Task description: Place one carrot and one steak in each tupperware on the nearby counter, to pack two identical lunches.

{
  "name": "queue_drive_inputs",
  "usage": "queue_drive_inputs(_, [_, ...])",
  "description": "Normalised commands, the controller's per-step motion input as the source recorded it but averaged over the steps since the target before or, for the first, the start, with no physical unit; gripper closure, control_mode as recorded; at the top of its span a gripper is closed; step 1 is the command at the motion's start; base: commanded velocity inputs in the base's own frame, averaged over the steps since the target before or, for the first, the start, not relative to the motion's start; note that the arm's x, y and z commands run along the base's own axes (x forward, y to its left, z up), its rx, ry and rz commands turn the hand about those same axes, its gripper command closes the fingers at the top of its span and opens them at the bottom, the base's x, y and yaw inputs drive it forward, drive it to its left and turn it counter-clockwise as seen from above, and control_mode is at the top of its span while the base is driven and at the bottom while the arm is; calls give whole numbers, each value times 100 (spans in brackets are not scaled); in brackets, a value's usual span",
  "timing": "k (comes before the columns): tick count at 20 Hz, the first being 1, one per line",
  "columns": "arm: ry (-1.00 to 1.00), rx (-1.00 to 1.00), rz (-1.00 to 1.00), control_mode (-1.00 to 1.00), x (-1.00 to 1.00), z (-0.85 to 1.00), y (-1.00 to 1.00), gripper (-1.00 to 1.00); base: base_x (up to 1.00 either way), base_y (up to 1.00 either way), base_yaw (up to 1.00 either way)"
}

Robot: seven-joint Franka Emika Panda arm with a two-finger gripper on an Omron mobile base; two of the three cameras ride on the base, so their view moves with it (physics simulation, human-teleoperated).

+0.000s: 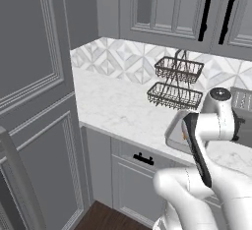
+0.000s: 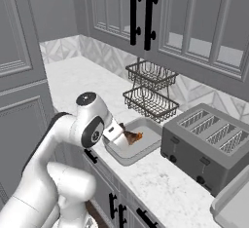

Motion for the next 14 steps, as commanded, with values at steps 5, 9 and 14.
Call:
queue_drive_inputs(5, [1, 0, -36, -100, 12, -29, -10, 100, 0, 0, 0])
queue_drive_inputs(9, [0, 1, -31, -100, 30, -18, 0, 100, 0, 0, 0])
queue_drive_inputs(14, [0, 1, -11, -100, 46, -14, 0, 100, 0, 0, 0])
